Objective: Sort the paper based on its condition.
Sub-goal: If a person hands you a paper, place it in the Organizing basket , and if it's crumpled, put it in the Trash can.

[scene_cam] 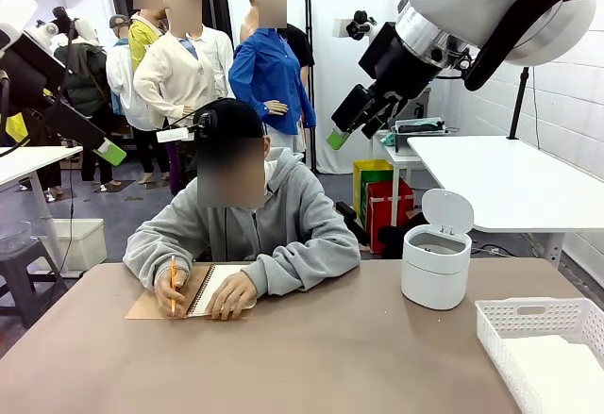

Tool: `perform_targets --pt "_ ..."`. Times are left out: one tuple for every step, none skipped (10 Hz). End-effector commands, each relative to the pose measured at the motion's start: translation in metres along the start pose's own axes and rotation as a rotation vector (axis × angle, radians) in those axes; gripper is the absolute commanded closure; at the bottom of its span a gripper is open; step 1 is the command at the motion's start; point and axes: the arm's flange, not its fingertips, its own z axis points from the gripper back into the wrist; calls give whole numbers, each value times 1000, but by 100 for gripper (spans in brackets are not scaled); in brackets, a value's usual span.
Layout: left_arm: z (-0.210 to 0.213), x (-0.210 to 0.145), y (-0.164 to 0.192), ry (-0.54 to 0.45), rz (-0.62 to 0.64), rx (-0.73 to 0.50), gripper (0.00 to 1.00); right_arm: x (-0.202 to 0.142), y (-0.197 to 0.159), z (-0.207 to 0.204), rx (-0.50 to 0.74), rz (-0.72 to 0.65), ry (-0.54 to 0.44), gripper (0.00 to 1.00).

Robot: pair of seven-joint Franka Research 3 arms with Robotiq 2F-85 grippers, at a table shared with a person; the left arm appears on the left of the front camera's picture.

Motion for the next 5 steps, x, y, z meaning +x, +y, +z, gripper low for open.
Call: perform_targets --pt "1 -1 1 -4 2 -7 0 -1 1 0 1 -7 2 0" --pt "1 -1 1 -4 2 -7 0 -1 1 0 1 -7 2 0" --pt "1 -1 1 -4 2 -7 0 -1 1 0 1 -7 2 0" --pt "1 -1 1 -4 2 -7 0 -1 1 0 1 -7 2 0" --pt "1 -1 1 -4 2 -7 0 -1 1 0 1 -7 2 0"
